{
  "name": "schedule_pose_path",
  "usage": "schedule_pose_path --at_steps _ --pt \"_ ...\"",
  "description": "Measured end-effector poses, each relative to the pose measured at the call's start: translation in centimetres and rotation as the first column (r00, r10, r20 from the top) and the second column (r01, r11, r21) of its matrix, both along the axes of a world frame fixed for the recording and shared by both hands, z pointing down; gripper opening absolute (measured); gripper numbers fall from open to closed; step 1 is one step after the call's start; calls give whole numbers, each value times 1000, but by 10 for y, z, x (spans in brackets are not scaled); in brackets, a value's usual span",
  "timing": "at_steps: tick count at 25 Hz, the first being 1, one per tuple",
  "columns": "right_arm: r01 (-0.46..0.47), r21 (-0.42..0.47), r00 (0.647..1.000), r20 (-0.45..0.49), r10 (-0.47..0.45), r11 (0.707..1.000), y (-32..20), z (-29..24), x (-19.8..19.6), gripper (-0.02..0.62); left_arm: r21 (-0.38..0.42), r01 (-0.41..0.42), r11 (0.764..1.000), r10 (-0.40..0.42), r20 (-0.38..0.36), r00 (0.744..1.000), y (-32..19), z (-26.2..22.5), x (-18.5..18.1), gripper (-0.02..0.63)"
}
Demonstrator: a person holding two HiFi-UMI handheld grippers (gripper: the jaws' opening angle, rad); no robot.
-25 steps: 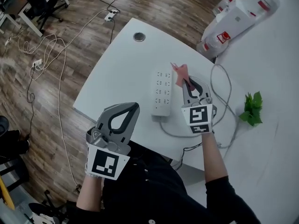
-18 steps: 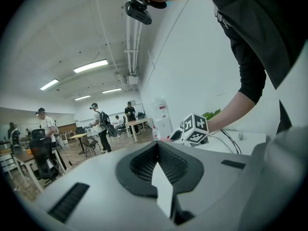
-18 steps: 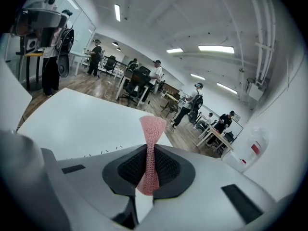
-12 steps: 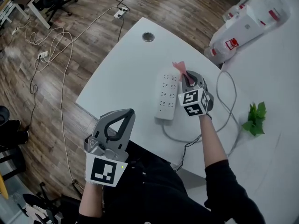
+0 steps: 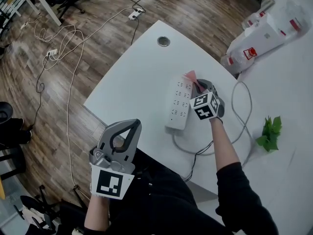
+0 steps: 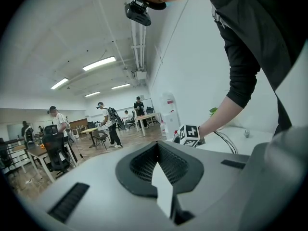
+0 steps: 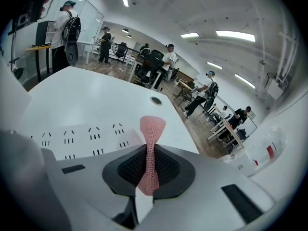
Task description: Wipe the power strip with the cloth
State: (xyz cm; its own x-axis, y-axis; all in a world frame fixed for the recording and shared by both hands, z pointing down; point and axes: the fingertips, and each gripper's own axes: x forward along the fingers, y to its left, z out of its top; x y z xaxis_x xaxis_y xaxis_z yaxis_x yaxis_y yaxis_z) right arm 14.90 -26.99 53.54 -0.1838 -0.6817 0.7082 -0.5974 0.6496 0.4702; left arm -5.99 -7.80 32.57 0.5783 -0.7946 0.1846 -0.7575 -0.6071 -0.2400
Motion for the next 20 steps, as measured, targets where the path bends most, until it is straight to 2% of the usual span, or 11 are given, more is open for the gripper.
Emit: schedule_pose_path --at_steps 20 --pt "72 -41 997 21 -72 997 33 8 -13 52 11 -53 999 53 -5 999 2 -1 20 14"
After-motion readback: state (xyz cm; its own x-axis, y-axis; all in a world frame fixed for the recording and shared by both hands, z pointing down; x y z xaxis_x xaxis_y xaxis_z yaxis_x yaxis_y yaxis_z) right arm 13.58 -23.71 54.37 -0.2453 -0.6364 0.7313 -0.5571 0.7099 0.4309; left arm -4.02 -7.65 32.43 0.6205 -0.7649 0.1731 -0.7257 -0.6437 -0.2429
